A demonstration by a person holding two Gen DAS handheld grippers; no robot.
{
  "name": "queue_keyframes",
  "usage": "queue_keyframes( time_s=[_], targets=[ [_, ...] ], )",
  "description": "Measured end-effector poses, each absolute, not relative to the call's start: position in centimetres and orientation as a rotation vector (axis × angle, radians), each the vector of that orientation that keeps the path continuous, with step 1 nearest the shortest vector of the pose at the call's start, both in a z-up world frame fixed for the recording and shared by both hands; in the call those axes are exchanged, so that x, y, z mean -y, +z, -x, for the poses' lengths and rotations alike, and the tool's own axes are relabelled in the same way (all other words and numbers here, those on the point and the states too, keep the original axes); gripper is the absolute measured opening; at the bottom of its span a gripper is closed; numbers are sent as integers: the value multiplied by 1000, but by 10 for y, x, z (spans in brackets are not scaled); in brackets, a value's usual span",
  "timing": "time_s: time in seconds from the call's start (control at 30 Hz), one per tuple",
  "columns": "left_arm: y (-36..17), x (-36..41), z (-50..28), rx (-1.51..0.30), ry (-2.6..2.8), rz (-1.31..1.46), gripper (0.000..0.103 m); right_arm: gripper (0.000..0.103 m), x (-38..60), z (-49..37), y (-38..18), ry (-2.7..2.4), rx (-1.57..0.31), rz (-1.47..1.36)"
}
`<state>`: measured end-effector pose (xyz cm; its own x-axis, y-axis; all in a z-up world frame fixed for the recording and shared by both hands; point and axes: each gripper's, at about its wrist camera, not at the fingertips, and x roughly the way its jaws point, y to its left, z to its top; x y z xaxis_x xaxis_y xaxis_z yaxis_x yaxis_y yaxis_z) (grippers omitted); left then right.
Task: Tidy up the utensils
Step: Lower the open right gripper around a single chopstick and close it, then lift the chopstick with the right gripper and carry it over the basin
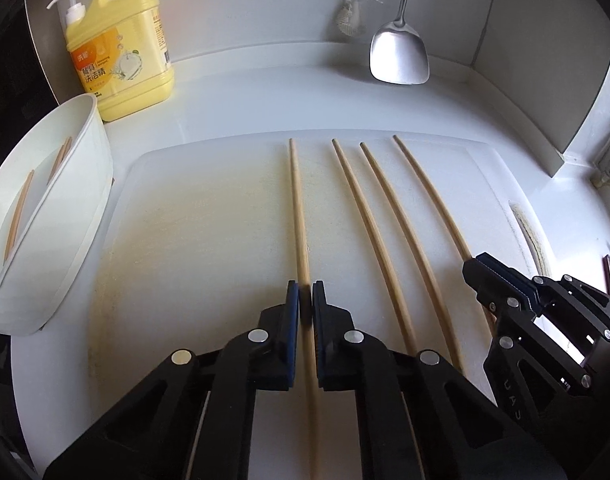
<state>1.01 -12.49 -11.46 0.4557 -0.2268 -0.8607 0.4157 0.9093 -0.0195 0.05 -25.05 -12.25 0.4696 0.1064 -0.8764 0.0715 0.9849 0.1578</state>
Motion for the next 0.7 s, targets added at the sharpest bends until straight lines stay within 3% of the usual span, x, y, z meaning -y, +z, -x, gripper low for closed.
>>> queue_keyframes(
  time_s=[0.4, 0.7],
  targets=[
    [-91, 107, -10, -1084, -435, -156, 7, 6, 269, 7, -99, 18, -1081, -361],
    [-23, 63, -22, -966, -408, -94, 7, 6, 243, -7, -38, 85, -992, -357]
  ],
)
